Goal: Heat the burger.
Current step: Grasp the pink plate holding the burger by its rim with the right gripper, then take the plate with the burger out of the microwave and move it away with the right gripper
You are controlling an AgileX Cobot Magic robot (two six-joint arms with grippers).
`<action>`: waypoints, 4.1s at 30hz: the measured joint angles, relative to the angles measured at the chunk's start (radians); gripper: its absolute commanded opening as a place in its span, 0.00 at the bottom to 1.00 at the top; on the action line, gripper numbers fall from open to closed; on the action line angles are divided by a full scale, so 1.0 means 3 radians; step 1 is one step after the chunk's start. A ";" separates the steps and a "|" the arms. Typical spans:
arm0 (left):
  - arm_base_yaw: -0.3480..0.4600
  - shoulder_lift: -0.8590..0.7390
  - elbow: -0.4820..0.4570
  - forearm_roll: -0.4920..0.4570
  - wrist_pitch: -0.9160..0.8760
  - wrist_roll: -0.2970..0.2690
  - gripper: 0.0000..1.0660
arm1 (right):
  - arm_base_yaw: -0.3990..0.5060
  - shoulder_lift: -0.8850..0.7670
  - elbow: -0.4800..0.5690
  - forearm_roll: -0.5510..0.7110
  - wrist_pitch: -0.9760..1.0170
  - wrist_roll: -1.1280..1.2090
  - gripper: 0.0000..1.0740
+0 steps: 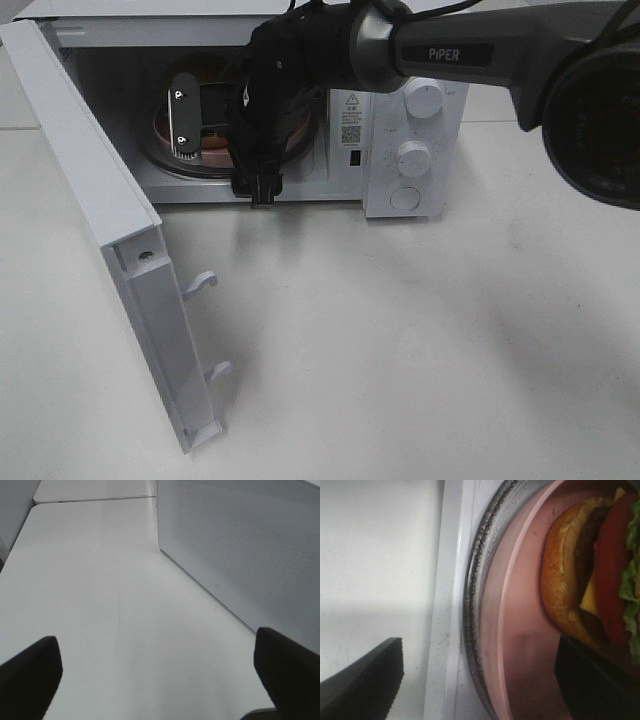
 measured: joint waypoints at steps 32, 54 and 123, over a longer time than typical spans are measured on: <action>0.0000 0.0000 0.0000 0.0000 0.0000 0.0000 0.92 | -0.0100 0.0153 -0.0193 0.0233 0.0263 -0.0307 0.00; 0.0000 0.0000 0.0000 0.0000 0.0000 0.0000 0.92 | -0.0077 -0.0327 0.0437 0.0403 0.0253 -0.0870 0.00; 0.0000 0.0000 0.0000 0.0000 0.0000 0.0000 0.92 | -0.0273 -0.3077 0.4133 0.1617 -0.0770 -0.2807 0.00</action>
